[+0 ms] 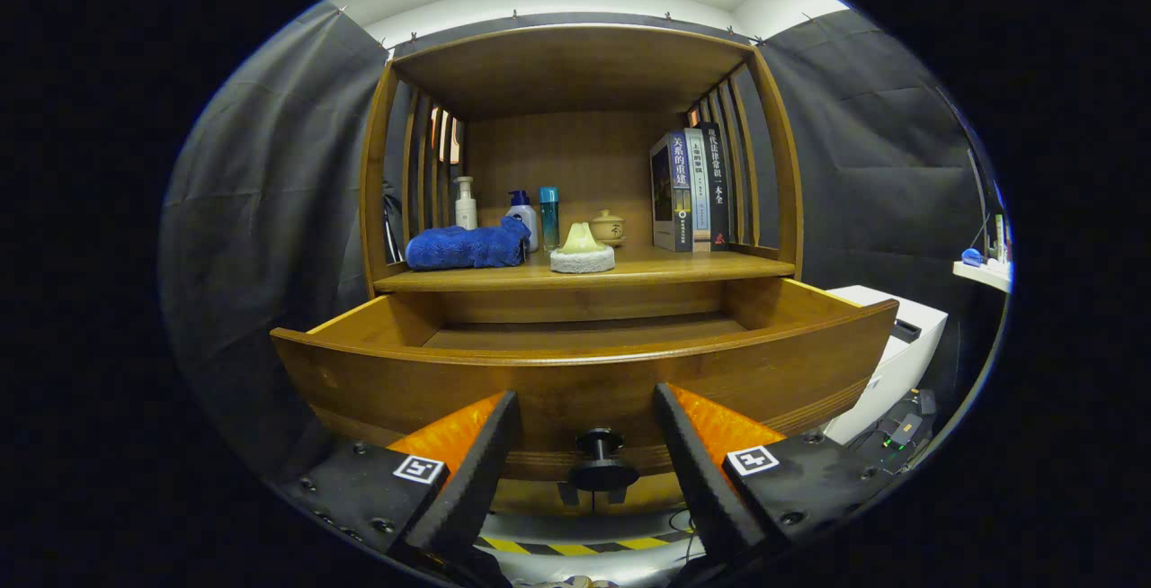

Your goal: Pull open the drawer, take out the items inside it, and place them on the countertop above the cabinet.

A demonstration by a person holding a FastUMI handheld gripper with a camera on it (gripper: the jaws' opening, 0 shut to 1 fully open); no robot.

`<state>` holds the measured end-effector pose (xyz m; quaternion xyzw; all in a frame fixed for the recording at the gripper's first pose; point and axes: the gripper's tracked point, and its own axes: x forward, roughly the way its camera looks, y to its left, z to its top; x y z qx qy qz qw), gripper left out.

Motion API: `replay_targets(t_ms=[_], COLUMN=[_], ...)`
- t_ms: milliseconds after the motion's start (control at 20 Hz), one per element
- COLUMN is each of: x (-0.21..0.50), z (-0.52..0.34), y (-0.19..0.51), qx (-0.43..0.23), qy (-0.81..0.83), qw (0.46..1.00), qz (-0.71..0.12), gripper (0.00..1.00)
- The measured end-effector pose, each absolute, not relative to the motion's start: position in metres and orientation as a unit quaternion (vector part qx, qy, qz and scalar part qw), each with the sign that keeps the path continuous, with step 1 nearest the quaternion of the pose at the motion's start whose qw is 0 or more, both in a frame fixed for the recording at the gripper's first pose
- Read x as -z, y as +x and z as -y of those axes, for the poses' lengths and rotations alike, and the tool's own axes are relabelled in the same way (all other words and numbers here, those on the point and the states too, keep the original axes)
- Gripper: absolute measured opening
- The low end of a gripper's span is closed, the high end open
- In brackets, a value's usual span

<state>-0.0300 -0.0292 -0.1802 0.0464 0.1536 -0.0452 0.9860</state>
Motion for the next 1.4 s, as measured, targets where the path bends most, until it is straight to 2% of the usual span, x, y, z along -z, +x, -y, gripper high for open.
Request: replay_targets(t_ms=[1400], x=[0.185], z=[0.046], y=[0.1], qx=[0.048], qy=[0.031], qw=[0.986], qz=[-0.156], gripper=[0.99])
